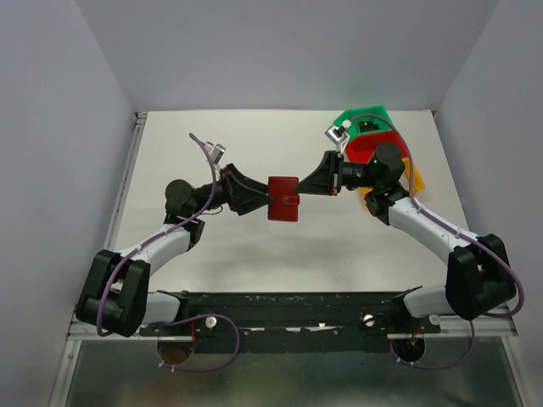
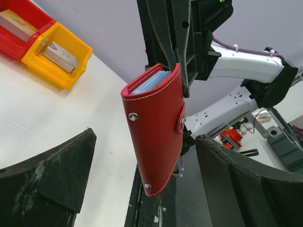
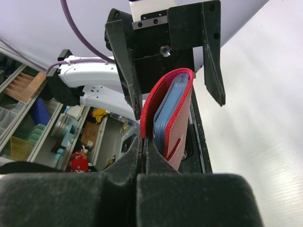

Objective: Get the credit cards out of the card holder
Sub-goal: Open the card holder.

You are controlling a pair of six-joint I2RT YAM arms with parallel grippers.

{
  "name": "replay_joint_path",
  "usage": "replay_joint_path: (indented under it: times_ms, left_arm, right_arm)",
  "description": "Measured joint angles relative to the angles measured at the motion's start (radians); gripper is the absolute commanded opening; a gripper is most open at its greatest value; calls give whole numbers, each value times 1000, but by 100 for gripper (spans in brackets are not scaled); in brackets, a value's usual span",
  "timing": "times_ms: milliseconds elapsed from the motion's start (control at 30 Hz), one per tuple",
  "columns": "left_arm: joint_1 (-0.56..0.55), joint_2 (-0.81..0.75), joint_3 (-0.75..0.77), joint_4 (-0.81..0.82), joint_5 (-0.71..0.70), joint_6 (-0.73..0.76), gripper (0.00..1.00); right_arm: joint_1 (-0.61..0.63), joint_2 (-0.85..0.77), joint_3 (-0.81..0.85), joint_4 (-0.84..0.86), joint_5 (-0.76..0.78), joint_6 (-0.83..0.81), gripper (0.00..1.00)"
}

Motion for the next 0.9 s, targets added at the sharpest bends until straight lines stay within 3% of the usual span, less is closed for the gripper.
replay_joint_path:
  times_ms: [433,700,900]
  left_arm:
    - [-31,69,15,185,48,-126,72]
    - [-31,68,18,196,55,-136,51]
    - [-30,49,19,156,55,-111,43]
  right_arm:
    - [18,19,0,20,-18,12,0]
    - [18,22,0,-15,-18,-20,0]
    - [18,22,0,-50,-17,-48,0]
